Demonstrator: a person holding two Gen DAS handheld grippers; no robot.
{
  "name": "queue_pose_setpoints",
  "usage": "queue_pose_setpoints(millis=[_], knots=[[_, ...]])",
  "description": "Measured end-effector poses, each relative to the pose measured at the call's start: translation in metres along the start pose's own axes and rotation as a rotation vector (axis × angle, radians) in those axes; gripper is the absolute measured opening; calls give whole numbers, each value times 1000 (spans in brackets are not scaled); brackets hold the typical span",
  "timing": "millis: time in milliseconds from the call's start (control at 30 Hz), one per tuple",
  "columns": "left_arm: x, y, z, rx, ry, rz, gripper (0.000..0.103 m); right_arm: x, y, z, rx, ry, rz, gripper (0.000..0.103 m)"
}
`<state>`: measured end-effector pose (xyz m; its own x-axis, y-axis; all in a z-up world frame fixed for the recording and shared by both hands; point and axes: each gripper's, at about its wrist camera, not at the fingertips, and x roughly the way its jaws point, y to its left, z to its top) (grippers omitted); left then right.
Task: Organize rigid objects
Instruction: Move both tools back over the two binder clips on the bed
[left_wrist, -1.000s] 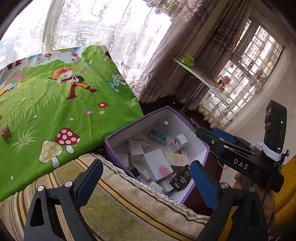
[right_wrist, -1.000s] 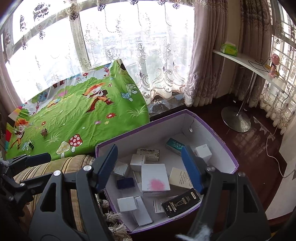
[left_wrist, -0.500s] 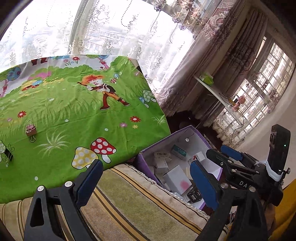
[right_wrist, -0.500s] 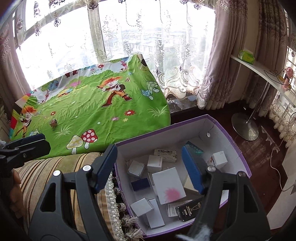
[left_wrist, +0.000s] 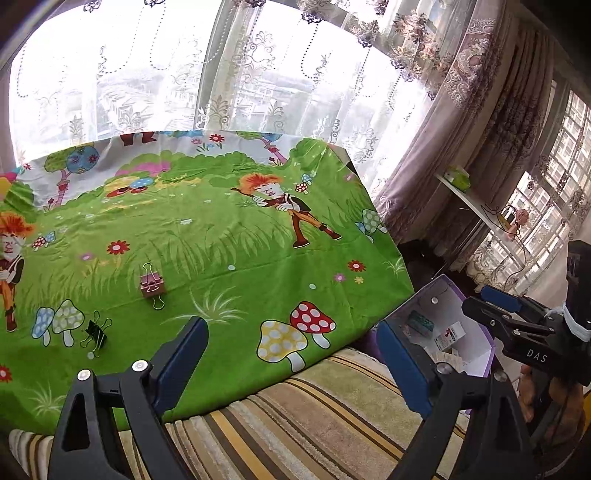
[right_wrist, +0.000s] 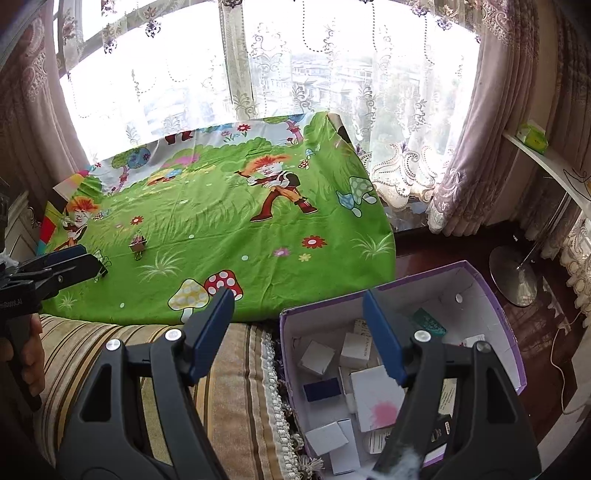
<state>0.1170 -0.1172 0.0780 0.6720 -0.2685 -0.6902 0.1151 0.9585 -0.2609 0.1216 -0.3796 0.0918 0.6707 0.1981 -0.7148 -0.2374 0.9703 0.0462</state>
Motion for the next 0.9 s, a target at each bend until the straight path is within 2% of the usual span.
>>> queue_pose_setpoints(millis=[300,400,467,567,633,700,833,900], knots=[[-9,50,-2,97,-61,121,93,32,51,29,-92,39,58,75],[-5,67,-4,101,-55,149,93,44,69,36,-113,49,77,76],[2,79,-5,83,-31,168,93,52,82,42,-123,53,86,76],[18,101,-7,19,47,165,93,64,103,52,-148,53,99,76],[30,113,-10,-1,98,183,88,72,118,58,-169,49,107,76],[38,126,-11,-15,138,212,77,81,134,64,-188,48,117,76],[46,151,-13,-69,185,260,69,107,167,70,-234,80,143,76],[51,156,-14,-62,210,269,67,123,183,70,-257,107,149,76]])
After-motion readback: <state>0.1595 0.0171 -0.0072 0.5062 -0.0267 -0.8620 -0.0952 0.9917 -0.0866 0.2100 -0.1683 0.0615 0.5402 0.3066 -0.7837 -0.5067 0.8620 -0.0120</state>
